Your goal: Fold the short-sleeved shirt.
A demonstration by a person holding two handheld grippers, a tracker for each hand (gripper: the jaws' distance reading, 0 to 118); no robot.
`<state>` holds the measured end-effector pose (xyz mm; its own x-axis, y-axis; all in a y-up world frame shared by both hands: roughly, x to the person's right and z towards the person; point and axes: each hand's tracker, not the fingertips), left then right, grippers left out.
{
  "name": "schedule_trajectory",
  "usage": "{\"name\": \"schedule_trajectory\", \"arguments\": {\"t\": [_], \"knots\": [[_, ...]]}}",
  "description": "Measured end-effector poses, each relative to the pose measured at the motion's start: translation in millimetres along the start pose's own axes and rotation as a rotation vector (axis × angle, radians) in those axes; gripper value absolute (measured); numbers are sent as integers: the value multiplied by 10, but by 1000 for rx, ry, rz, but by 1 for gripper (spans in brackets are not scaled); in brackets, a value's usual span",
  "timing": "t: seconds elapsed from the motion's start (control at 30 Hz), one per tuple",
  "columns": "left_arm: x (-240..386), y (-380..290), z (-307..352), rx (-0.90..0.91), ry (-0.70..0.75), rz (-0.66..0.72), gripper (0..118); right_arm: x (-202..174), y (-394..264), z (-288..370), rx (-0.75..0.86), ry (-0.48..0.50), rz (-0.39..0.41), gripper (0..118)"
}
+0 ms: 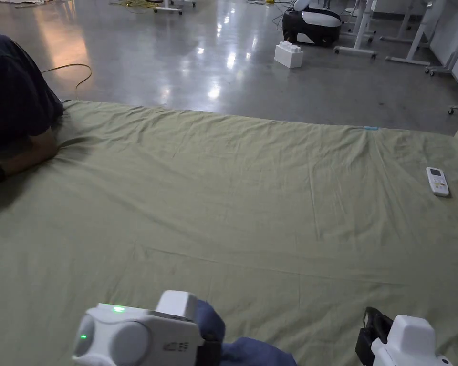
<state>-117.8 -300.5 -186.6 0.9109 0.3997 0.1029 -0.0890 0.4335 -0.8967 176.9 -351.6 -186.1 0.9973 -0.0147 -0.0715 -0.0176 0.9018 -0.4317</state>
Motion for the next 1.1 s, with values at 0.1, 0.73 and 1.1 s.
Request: {"name": "schedule_trajectory", "arguments": {"t": [0.1,0.73,1.1], "knots": [[243,-36,-212,-16,-48,16,12,34,-16,28,-3,-7,-6,0],[636,-183,-865,-64,-94,53,66,169,-60,123,-11,-35,-23,0],[371,-206,-318,13,-202,59,69,265,-21,188,-2,-48,-42,0]]}}
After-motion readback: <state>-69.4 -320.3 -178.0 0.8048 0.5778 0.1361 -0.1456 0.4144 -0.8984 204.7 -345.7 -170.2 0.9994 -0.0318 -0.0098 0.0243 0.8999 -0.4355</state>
